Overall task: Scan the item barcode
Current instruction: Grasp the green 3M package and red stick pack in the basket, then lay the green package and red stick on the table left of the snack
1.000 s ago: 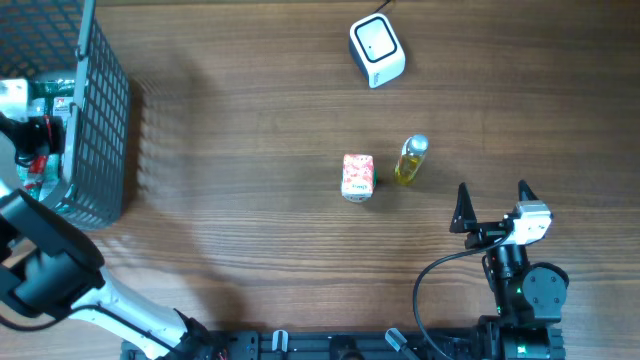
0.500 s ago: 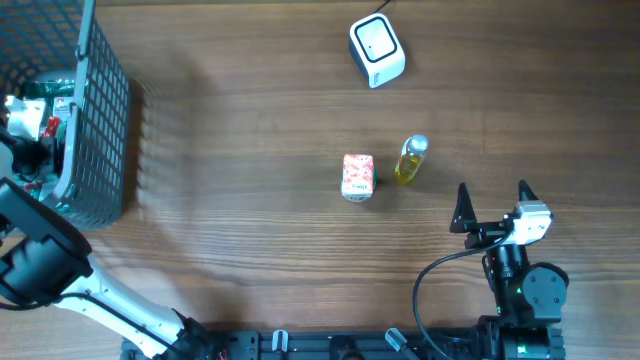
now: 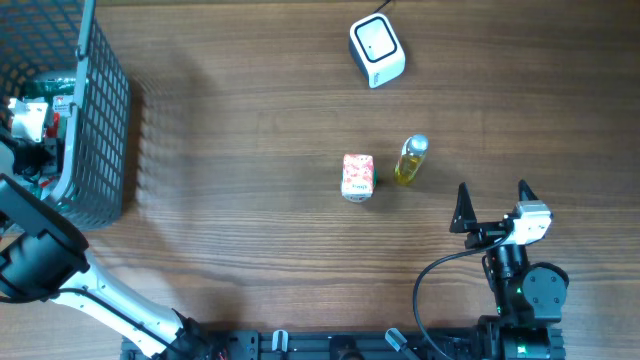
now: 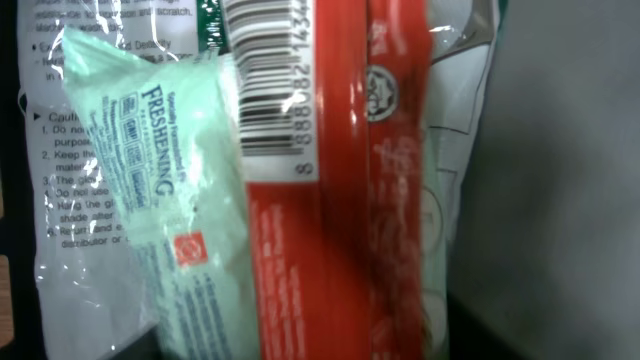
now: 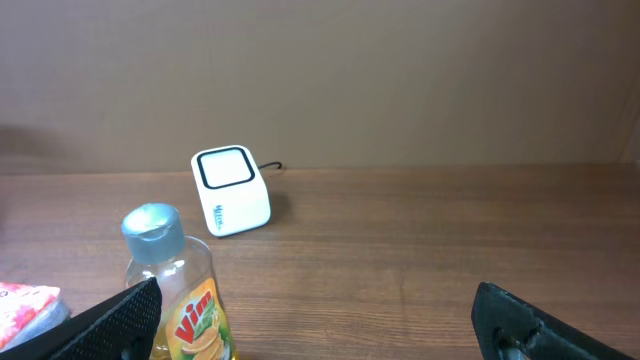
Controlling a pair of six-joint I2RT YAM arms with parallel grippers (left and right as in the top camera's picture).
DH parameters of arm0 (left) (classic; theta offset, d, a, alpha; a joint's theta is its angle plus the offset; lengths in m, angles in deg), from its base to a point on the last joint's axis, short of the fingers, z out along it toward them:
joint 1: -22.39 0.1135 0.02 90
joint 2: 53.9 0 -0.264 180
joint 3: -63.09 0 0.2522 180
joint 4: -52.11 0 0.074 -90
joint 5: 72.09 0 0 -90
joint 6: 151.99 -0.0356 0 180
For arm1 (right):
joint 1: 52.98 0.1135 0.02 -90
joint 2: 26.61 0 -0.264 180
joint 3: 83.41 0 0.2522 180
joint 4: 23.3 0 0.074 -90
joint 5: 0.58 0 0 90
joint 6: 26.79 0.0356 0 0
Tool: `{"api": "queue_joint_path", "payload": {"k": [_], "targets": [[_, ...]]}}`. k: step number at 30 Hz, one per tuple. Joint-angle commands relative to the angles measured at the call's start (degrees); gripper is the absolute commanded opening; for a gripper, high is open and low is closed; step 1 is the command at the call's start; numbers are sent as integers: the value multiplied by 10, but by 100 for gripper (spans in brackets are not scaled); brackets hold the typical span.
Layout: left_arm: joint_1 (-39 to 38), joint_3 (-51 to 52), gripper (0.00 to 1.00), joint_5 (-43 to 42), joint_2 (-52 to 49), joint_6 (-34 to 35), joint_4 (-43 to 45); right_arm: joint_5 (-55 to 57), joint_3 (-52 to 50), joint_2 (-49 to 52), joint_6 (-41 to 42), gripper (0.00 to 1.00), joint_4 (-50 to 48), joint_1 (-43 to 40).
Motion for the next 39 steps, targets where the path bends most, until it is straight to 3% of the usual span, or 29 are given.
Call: {"api": "queue_joint_path", "payload": {"k": [1,4,5,7,14,24,27,31,36,39], "targets": [[2,7,43,8,-34,7,-14,5,-1,-1,7,100,-2,-2],[1,6,29,7,-30,43,-5,5,-1,-1,7,100,-2,-2],[0,5,19,5,-25,50,-3,5,-1,-1,7,100,-2,-2],[-4,2,13,-28,2,60,0,5,-1,-1,7,100,-2,-2],[-13,-6,15,-44,163,135,35,5,-1,-1,7,100,-2,-2],[-45,-6,14,-44,465,344,103,5,-1,-1,7,100,-2,-2],[-110,-6,13,-44,534,388,74,5,-1,-1,7,100,-2,-2],[-274,-6,11,-42,593,409,-48,5,-1,-1,7,100,-2,-2],[-447,13,10,14,573,484,-172,5,-1,-1,7,100,-2,-2],[-526,62,10,63,539,516,-183,5,-1,-1,7,100,-2,-2]]}}
